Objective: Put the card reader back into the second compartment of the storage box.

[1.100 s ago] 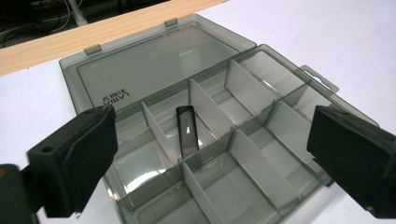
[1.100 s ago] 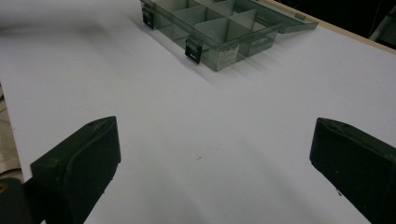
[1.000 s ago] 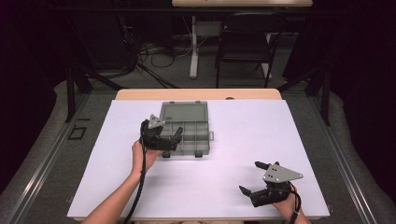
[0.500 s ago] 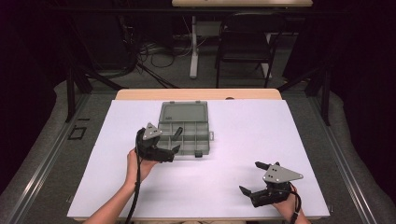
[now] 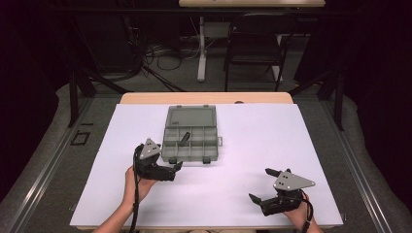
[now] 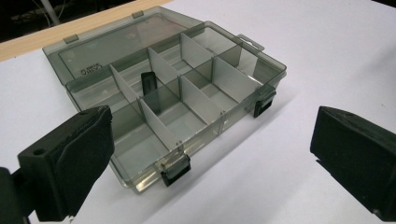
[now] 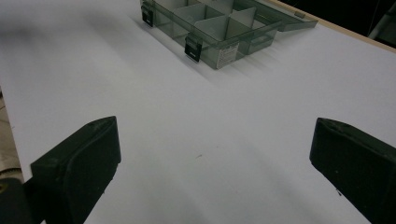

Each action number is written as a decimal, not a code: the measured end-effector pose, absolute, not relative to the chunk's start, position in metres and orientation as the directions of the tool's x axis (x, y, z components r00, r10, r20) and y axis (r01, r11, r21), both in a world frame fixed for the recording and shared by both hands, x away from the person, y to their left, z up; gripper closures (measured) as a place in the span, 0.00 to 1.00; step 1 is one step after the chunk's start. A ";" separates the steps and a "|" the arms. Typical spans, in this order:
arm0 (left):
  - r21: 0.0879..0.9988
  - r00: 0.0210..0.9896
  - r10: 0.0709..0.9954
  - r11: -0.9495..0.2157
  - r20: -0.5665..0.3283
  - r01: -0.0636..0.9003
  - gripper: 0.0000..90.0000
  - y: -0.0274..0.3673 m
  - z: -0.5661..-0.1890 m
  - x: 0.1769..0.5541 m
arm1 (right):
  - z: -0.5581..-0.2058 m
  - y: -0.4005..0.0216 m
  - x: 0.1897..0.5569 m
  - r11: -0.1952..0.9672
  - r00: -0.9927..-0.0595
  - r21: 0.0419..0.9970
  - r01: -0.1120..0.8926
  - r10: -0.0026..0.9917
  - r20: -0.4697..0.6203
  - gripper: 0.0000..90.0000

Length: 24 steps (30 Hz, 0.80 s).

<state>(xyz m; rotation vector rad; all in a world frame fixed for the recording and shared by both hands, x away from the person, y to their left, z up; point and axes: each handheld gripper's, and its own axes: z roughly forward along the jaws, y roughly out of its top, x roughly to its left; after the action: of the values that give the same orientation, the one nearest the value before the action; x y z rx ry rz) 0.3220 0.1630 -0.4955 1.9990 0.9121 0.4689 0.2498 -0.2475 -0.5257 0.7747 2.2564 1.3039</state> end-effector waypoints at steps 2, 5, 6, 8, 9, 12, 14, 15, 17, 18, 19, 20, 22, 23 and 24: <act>0.831 0.660 0.751 -0.355 -0.020 0.429 0.00 0.165 -0.497 0.319 | -0.526 -0.248 0.250 0.406 -0.757 0.877 0.255 0.649 -0.081 0.02; 0.830 0.663 0.749 -0.358 -0.018 0.427 0.00 0.168 -0.499 0.315 | -0.526 -0.248 0.250 0.406 -0.757 0.878 0.255 0.649 -0.080 0.02; 0.830 0.664 0.747 -0.358 -0.019 0.427 0.00 0.169 -0.499 0.313 | -0.526 -0.248 0.250 0.405 -0.757 0.878 0.255 0.648 -0.079 0.02; 0.832 0.667 0.745 -0.356 -0.022 0.426 0.00 0.170 -0.499 0.310 | -0.526 -0.247 0.250 0.405 -0.758 0.878 0.255 0.648 -0.079 0.02; 0.833 0.667 0.745 -0.355 -0.022 0.425 0.00 0.171 -0.499 0.309 | -0.526 -0.247 0.250 0.405 -0.758 0.878 0.256 0.648 -0.079 0.02; 0.833 0.668 0.743 -0.356 -0.023 0.424 0.00 0.173 -0.501 0.304 | -0.526 -0.247 0.250 0.406 -0.758 0.877 0.259 0.648 -0.076 0.02; 0.833 0.670 0.742 -0.357 -0.022 0.423 0.00 0.174 -0.502 0.301 | -0.526 -0.247 0.250 0.406 -0.758 0.877 0.257 0.648 -0.077 0.02; 0.834 0.668 0.744 -0.356 -0.020 0.421 0.00 0.175 -0.503 0.299 | -0.526 -0.247 0.250 0.406 -0.758 0.877 0.257 0.647 -0.078 0.02; 0.834 0.668 0.744 -0.355 -0.022 0.422 0.00 0.177 -0.505 0.296 | -0.526 -0.247 0.250 0.407 -0.759 0.876 0.258 0.647 -0.077 0.02; 0.834 0.668 0.744 -0.357 -0.019 0.421 0.00 0.177 -0.505 0.295 | -0.526 -0.247 0.250 0.407 -0.758 0.876 0.258 0.647 -0.077 0.02; 0.835 0.667 0.745 -0.352 -0.023 0.422 0.00 0.178 -0.506 0.293 | -0.526 -0.247 0.250 0.406 -0.758 0.877 0.258 0.648 -0.077 0.02; 0.834 0.669 0.743 -0.354 -0.024 0.423 0.00 0.179 -0.506 0.292 | -0.526 -0.247 0.250 0.405 -0.758 0.877 0.258 0.648 -0.076 0.02; 0.833 0.670 0.742 -0.354 -0.026 0.425 0.00 0.181 -0.507 0.290 | -0.526 -0.247 0.250 0.404 -0.757 0.877 0.258 0.649 -0.076 0.02; 0.833 0.669 0.743 -0.351 -0.030 0.427 0.00 0.182 -0.508 0.289 | -0.526 -0.247 0.250 0.405 -0.757 0.878 0.257 0.649 -0.077 0.02; 0.832 0.670 0.741 -0.353 -0.030 0.429 0.00 0.183 -0.508 0.289 | -0.526 -0.247 0.250 0.405 -0.757 0.877 0.258 0.649 -0.076 0.02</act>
<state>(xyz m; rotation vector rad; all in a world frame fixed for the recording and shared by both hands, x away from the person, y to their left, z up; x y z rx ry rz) 0.2888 0.1830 -0.5082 1.9972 0.9062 0.4455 0.2501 -0.2471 -0.5259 0.7775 2.2590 1.3041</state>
